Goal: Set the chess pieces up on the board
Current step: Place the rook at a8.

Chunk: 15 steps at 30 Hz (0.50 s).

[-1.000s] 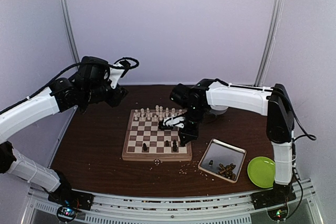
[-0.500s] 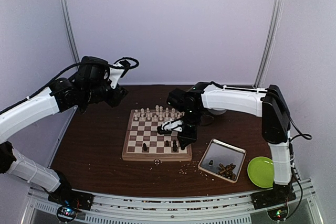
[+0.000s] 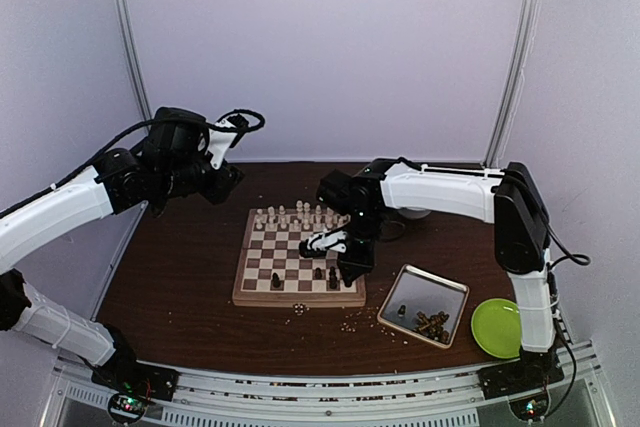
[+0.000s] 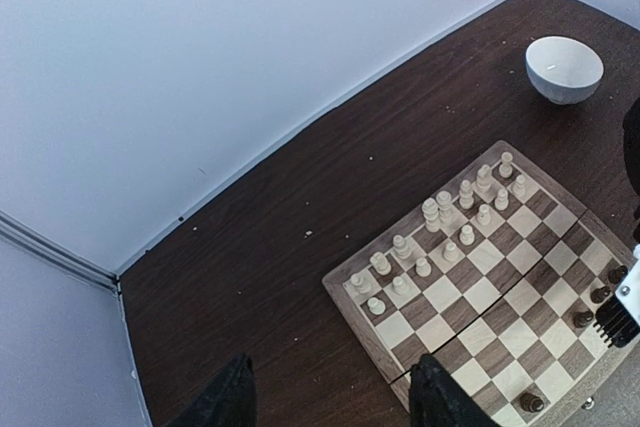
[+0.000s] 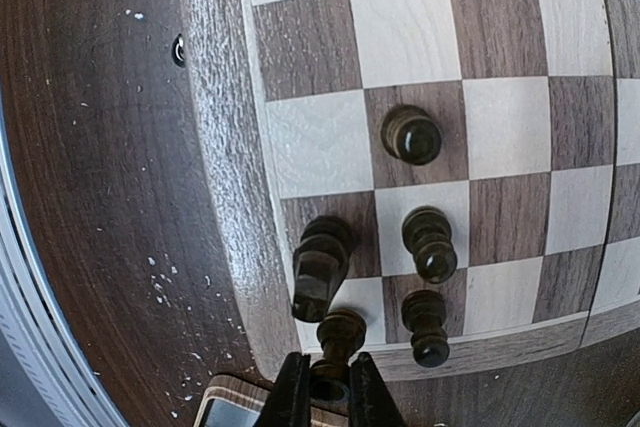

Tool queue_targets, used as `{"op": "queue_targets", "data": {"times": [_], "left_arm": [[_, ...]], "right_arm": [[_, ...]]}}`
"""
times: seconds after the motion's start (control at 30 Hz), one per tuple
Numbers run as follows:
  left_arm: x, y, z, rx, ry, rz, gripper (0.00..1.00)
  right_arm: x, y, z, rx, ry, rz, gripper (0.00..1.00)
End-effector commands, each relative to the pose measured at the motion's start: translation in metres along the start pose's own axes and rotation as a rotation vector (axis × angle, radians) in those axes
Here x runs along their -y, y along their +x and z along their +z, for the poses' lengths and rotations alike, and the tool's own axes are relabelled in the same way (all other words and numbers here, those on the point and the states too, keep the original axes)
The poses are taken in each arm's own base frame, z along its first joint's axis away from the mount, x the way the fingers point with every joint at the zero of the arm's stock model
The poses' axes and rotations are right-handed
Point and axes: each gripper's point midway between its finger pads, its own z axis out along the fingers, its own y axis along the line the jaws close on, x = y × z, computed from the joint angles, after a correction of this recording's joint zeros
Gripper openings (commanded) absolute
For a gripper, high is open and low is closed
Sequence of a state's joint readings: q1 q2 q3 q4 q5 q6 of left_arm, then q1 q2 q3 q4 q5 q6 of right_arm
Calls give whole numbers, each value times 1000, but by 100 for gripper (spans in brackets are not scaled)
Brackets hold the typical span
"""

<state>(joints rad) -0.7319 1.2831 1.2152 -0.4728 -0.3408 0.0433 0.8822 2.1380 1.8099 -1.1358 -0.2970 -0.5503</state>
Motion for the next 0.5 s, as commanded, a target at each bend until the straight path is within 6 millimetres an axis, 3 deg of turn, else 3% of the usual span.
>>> {"op": "queue_targets", "data": {"times": [0.0, 0.2, 0.33, 0.47], "left_arm": [[-8, -8, -4, 30, -25, -2, 54], [-7, -8, -3, 27, -24, 0, 54], [-7, -7, -2, 27, -24, 1, 54], [-8, -6, -2, 24, -28, 2, 54]], "right_arm": [[2, -5, 3, -5, 6, -9, 1], [2, -6, 4, -4, 1, -7, 2], [2, -5, 4, -6, 2, -4, 9], [1, -5, -8, 8, 20, -3, 18]]}}
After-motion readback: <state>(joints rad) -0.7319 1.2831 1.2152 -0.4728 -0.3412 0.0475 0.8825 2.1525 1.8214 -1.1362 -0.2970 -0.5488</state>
